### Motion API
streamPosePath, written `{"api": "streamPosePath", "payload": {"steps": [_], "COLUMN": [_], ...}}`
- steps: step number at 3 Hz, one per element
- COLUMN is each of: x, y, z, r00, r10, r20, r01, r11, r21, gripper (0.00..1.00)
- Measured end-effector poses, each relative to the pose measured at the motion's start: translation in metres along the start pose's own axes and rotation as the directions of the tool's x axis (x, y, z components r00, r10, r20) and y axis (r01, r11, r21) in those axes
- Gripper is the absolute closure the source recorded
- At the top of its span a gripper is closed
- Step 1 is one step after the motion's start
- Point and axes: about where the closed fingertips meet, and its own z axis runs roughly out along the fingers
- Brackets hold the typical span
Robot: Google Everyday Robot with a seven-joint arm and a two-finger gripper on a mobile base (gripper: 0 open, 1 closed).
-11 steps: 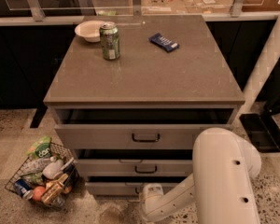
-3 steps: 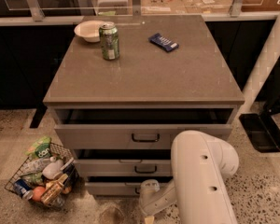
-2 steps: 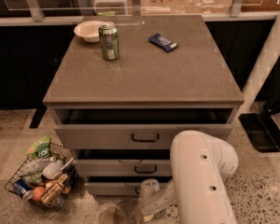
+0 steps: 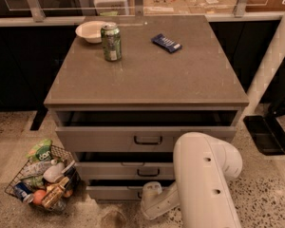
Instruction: Open bottom drawer
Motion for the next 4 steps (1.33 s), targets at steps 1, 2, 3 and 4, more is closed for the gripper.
{"api": "streamPosePath", "payload": {"steps": [1, 2, 3, 4], "x": [0.0, 0.0, 0.0, 0.0], "y": [0.0002, 0.0002, 0.0003, 0.0003], "z": [0.0, 0.0, 0.0, 0.0001], "r00": [1.0, 1.0, 1.0, 1.0], "r10": [0.0, 0.0, 0.0, 0.0], "r20": [0.0, 0.0, 0.0, 0.0], "r01": [0.0, 0.0, 0.0, 0.0], "r11": [1.0, 1.0, 1.0, 1.0], "r21": [0.0, 0.0, 0.0, -0.001], "gripper": [1.0, 1.0, 0.82, 0.59]}}
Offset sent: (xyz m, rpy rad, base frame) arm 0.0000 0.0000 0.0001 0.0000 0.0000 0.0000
